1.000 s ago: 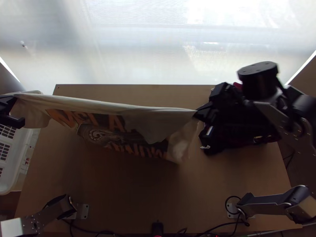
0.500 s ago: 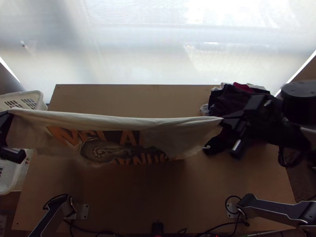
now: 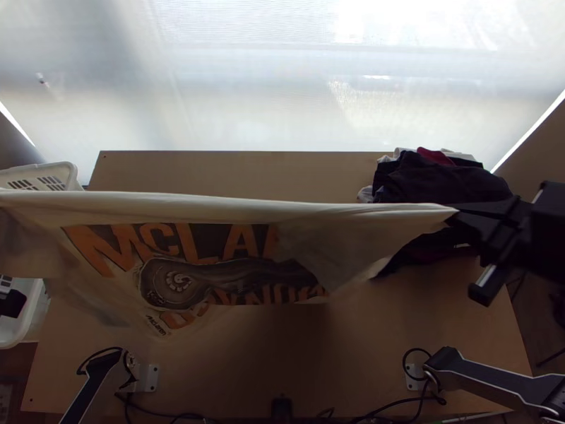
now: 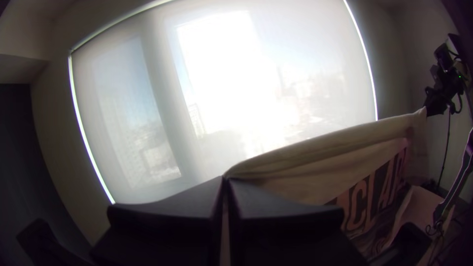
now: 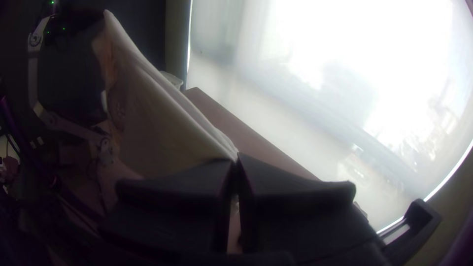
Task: Fold the t-shirt
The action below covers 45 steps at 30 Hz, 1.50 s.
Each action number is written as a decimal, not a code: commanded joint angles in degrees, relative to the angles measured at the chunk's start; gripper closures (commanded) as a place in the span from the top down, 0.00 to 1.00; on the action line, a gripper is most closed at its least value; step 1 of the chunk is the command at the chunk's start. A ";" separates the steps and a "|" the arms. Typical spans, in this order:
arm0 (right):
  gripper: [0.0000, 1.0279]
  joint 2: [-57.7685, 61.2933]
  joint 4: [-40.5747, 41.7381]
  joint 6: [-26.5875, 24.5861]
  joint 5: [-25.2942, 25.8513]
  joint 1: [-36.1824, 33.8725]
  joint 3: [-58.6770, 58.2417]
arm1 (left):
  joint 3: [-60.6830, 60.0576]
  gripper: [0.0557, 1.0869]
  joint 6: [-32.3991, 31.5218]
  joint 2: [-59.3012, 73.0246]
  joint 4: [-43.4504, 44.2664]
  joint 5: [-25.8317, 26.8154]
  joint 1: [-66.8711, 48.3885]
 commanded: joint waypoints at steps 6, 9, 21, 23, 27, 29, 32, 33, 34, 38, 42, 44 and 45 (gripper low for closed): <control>0.03 -3.18 -0.28 -0.07 0.35 -4.09 -0.20 | -1.55 0.04 -4.40 -1.29 4.67 -0.61 0.98; 0.03 -5.29 -0.19 0.02 -1.23 -4.18 -7.50 | -7.79 0.04 -4.32 -3.40 5.02 -0.44 0.45; 0.03 7.45 9.83 -6.05 -3.69 -8.22 -27.27 | -24.31 0.04 -5.02 8.37 14.34 -0.08 -0.87; 0.03 12.81 13.96 -7.72 -6.24 -10.86 -27.71 | -27.74 0.04 -2.65 12.07 17.42 -0.17 -2.01; 0.03 27.32 17.83 -8.86 -11.69 -16.40 -22.88 | -32.66 0.04 -0.80 20.77 22.95 -0.61 -5.70; 0.03 34.87 17.83 -9.39 -11.78 -17.45 -18.57 | -33.36 0.04 0.87 25.69 23.66 -0.96 -7.81; 0.03 43.49 17.83 -11.94 -11.60 -18.59 -11.72 | -33.80 0.04 2.98 31.31 28.40 -3.78 -10.71; 0.03 45.86 17.83 -12.02 -11.34 -19.21 -9.08 | -33.80 0.04 3.16 32.90 30.51 -5.01 -11.32; 0.03 47.97 18.18 -11.85 -9.93 -19.91 -6.18 | -33.45 0.04 3.24 34.48 32.62 -6.41 -11.85; 0.03 52.36 25.65 -10.53 -5.01 -21.05 1.29 | -28.44 0.04 2.28 41.95 37.72 -11.60 -12.29; 0.03 54.30 32.06 -10.88 1.23 -19.21 2.26 | -25.81 0.04 2.80 47.66 40.36 -14.67 -12.82; 0.03 55.62 36.19 -11.23 5.27 -18.33 2.43 | -25.10 0.04 2.80 49.24 43.35 -17.05 -13.17; 0.03 56.49 35.93 -11.41 5.27 -17.80 2.87 | -24.40 0.04 2.80 50.12 43.35 -17.05 -13.43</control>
